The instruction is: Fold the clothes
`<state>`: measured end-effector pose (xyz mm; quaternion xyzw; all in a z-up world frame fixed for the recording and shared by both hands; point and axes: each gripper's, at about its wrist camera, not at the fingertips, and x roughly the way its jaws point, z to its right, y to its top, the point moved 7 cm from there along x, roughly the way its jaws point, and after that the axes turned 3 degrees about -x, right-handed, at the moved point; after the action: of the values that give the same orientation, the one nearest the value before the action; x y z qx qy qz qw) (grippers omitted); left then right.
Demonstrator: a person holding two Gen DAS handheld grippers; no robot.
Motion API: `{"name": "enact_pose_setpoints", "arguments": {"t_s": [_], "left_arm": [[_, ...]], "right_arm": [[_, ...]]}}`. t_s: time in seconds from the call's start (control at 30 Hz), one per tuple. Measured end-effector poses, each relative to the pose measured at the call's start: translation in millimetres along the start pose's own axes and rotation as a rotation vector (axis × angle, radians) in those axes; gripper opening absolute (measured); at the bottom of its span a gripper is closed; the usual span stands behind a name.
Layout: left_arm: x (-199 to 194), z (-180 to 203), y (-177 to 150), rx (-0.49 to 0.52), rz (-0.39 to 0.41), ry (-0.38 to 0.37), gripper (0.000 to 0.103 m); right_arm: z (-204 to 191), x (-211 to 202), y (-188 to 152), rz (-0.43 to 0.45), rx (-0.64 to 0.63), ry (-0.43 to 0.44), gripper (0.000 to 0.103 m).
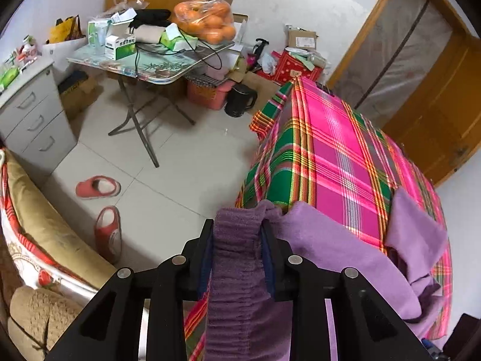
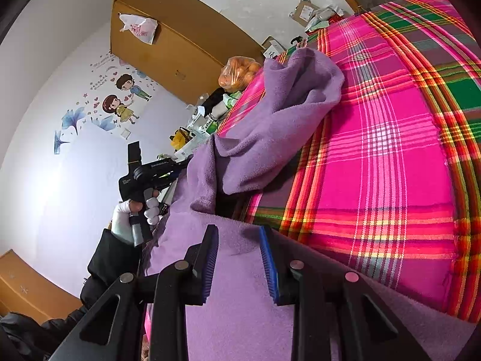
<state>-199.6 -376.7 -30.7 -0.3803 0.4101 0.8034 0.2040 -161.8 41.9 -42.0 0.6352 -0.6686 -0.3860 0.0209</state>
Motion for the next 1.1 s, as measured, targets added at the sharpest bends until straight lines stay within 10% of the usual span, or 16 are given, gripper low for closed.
{"name": "enact_pose_setpoints", "arguments": {"t_s": [0.57, 0.77, 1.1], "left_arm": [[-98, 15, -114, 0.070, 0.047, -0.213, 0.046], [-75, 2, -122, 0.054, 0.046, -0.151, 0.029], [-109, 40, -133, 0.077, 0.190, -0.100, 0.039]], "right_arm": [[4, -4, -1, 0.011, 0.019, -0.002, 0.030], [6, -6, 0, 0.020, 0.035, 0.002, 0.030], [18, -17, 5, 0.075, 0.103, 0.018, 0.030]]}}
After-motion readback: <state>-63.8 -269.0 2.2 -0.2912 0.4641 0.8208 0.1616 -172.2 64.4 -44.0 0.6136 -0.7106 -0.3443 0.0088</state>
